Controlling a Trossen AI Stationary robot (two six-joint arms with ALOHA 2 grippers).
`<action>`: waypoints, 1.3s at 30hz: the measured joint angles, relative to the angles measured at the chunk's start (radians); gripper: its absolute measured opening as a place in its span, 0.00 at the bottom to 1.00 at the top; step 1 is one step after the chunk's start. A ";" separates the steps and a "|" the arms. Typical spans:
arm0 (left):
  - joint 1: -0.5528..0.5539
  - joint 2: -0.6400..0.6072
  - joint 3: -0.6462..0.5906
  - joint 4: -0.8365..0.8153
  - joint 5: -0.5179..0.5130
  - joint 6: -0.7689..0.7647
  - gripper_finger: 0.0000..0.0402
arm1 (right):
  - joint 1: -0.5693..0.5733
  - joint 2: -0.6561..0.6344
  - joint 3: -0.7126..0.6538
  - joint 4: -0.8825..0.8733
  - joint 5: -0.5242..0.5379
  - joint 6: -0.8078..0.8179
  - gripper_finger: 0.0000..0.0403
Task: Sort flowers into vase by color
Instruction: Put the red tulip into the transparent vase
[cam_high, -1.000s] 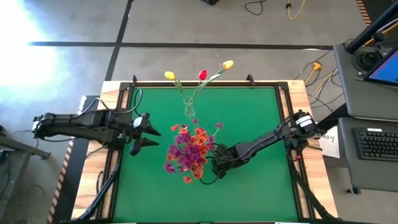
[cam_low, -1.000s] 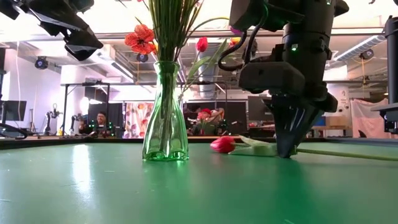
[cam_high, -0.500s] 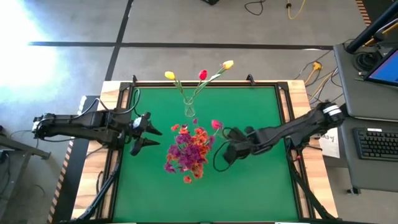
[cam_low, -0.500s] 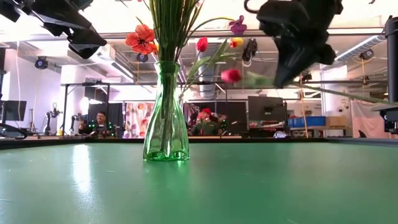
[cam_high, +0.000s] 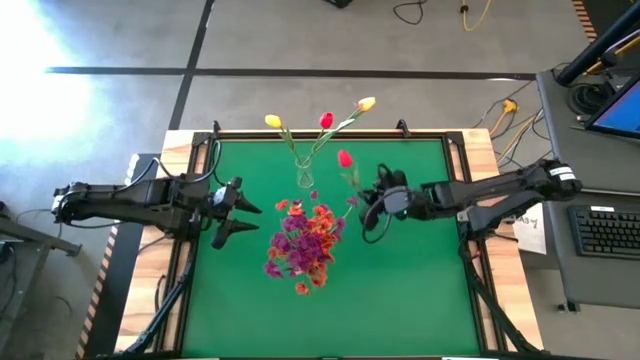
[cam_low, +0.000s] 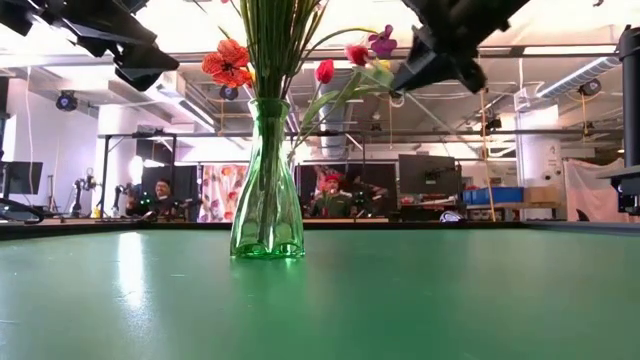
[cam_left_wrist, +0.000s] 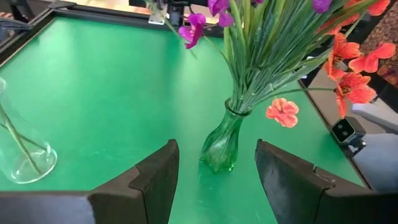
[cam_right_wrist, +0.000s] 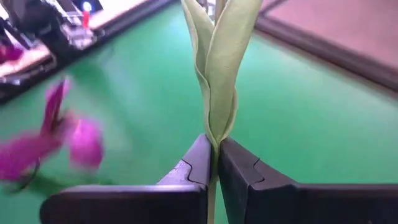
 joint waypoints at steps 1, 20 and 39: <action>0.000 0.000 0.000 0.000 -0.003 0.000 0.50 | -0.018 -0.005 -0.005 0.031 -0.001 -0.039 0.03; 0.000 0.002 0.000 0.060 -0.073 0.064 0.50 | -0.279 0.066 -0.027 0.832 -0.291 -0.549 0.03; 0.000 -0.002 0.000 0.055 -0.237 0.097 0.50 | -0.329 0.446 -0.038 1.702 -0.298 -0.726 0.03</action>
